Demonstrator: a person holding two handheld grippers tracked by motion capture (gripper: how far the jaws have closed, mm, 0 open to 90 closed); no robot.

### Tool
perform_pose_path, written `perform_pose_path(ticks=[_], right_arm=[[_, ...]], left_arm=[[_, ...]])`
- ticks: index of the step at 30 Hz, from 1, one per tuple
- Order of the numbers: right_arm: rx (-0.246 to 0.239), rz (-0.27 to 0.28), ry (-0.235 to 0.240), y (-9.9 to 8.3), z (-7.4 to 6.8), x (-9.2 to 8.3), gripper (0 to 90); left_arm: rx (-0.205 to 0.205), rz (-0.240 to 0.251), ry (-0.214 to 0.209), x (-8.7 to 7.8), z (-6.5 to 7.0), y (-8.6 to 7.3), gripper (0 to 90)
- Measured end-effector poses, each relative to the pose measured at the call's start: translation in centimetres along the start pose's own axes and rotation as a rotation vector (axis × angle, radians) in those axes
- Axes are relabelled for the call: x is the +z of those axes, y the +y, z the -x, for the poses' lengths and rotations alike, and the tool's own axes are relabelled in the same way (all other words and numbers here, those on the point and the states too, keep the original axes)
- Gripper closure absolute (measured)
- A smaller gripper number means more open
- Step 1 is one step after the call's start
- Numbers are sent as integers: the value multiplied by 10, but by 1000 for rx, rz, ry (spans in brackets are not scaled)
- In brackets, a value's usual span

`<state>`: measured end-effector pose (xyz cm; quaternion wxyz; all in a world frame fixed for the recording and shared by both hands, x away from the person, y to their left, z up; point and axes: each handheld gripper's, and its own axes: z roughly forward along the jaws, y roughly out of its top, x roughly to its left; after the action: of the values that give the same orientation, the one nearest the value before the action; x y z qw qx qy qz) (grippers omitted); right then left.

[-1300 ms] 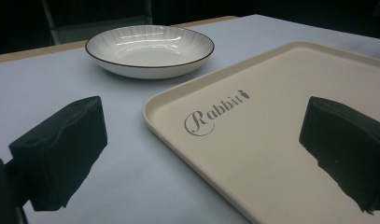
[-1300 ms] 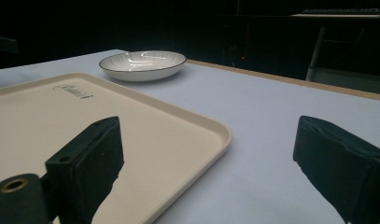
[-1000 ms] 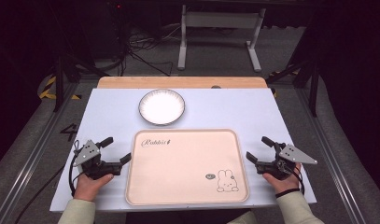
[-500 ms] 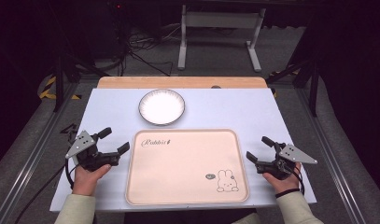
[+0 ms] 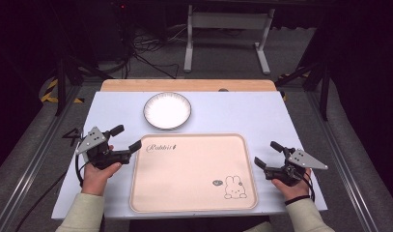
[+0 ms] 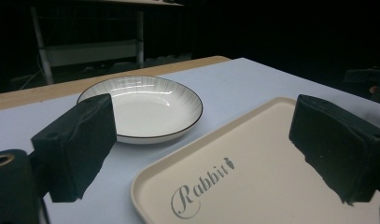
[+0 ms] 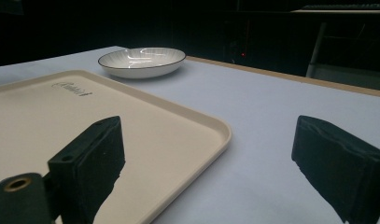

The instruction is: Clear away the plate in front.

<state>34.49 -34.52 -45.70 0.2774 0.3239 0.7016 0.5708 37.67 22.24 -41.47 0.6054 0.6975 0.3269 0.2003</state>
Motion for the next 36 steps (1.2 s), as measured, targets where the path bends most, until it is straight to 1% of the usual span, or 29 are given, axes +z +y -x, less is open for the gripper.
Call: perform_pose_path(ticks=[2,3,4,5,7,8,12,17,24,29,30,36], right_arm=[[1,-3,0,0,0,0,100],[1,-5,-3,0,0,0,101],[1,-5,-3,0,0,0,101],[-2,-6,-2,0,0,1,101],[-4,-8,-3,0,0,1,101],[-6,-8,-3,0,0,1,100],[-13,-12,-5,0,-1,1,101],[-16,-12,-10,0,-2,1,100],[-17,-15,-13,0,-2,1,100],[-18,-20,-19,1,-2,2,101],[-19,-20,-20,1,-3,2,101],[-22,-20,-29,1,-3,2,101]], left_arm=[[-18,-16,-22,5,-3,4,114],[-47,-36,-35,10,-8,7,111],[-47,-36,-35,10,-8,7,111],[-44,-37,-27,13,-10,8,111],[-31,-32,0,17,-13,11,97],[-34,-34,-1,18,-15,12,98],[-44,-13,-10,25,-24,17,106],[-62,0,-3,32,-35,21,107],[-57,-22,14,46,-47,30,107],[-78,-32,11,57,-58,36,108],[-90,-32,9,59,-59,37,109],[-102,-30,-6,72,-66,42,109]])
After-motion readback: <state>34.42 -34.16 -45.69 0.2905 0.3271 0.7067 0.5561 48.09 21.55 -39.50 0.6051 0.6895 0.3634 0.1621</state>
